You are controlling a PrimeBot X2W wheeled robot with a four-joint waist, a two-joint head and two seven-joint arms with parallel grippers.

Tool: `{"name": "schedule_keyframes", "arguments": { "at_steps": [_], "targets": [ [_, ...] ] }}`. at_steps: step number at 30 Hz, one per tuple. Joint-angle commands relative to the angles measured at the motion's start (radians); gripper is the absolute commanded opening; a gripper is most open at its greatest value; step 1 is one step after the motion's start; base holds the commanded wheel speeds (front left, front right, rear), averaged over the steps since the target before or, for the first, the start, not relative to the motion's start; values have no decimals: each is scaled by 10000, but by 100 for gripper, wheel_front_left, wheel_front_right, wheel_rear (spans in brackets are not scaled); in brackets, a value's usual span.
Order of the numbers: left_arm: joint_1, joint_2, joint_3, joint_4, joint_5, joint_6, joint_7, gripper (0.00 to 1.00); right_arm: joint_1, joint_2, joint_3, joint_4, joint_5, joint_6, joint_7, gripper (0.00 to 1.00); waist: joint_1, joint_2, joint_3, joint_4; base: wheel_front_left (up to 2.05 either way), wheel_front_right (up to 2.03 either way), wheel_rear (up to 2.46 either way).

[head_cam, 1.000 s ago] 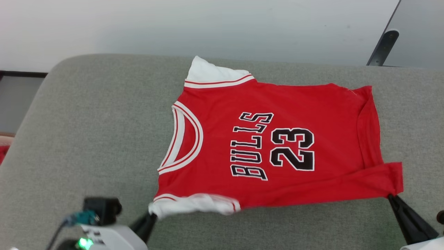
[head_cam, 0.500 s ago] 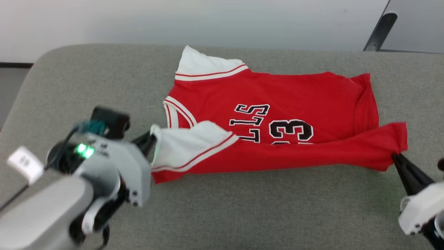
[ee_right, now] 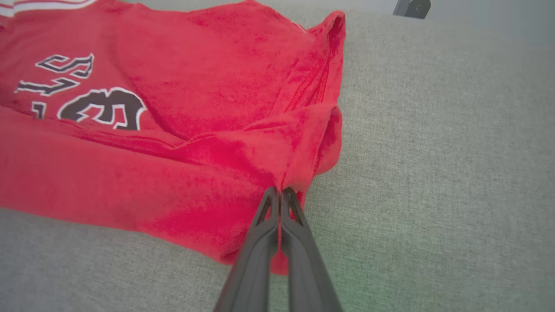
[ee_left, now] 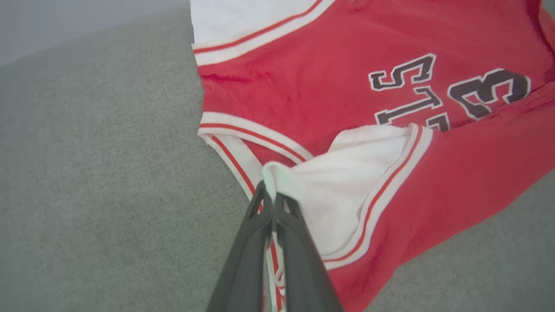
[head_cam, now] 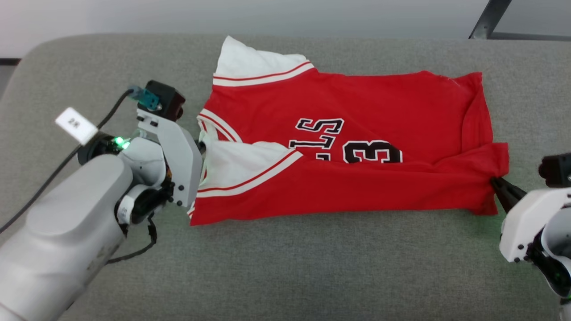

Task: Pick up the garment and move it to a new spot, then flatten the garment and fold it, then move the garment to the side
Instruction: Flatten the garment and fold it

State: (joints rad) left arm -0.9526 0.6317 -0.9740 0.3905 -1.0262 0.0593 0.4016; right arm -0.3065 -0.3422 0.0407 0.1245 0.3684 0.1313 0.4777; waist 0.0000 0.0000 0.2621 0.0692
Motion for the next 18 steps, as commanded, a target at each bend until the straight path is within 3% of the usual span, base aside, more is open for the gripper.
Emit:
{"name": "schedule_keyframes", "arguments": {
  "at_steps": [1, 7, 11, 12, 13, 14, 15, 16, 18],
  "targets": [
    [-146, -148, -85, 369, -140, -180, 208, 0, -180, 42, 43, 120, 72, -11, 248, 0, 0, 0, 121, -58, 0, 0, 0],
    [-466, -736, -178, 1757, -582, -651, 923, 2, -634, 87, 193, 291, 253, -11, 930, 0, 0, 0, 234, -76, 0, 0, 0],
    [-747, -1047, -154, 2466, -748, -818, 1181, 48, -914, 73, 222, 366, 367, -11, 1329, 0, 0, 0, 230, -64, 0, 0, 0],
    [-800, -1100, -148, 2612, -770, -839, 1240, 84, -952, 20, 307, 362, 412, -9, 1438, 24, 0, 0, 209, -56, 0, 0, 0],
    [-848, -1135, -149, 2731, -792, -841, 1260, 100, -980, -13, 339, 357, 459, -9, 1534, 44, 0, 0, 173, -49, 0, 0, 0],
    [-911, -1163, -157, 2846, -785, -882, 1305, 100, -1023, -46, 355, 357, 493, -11, 1617, 80, 0, 0, 135, -41, 0, 0, 0],
    [-911, -1163, -157, 2846, -785, -882, 1305, 100, -1023, -46, 355, 357, 493, -11, 1617, 80, 0, 0, 135, -41, 0, 0, 0],
    [-1004, -1200, -178, 3044, -768, -947, 1320, 100, -1099, -181, 473, 342, 500, -9, 1814, 100, 0, 0, 40, -27, 0, 0, 0],
    [-1052, -1232, -163, 3129, -766, -954, 1283, 100, -1140, -189, 488, 316, 558, -9, 1882, 100, 0, 0, -19, -17, 0, 0, 0]
  ]
}}
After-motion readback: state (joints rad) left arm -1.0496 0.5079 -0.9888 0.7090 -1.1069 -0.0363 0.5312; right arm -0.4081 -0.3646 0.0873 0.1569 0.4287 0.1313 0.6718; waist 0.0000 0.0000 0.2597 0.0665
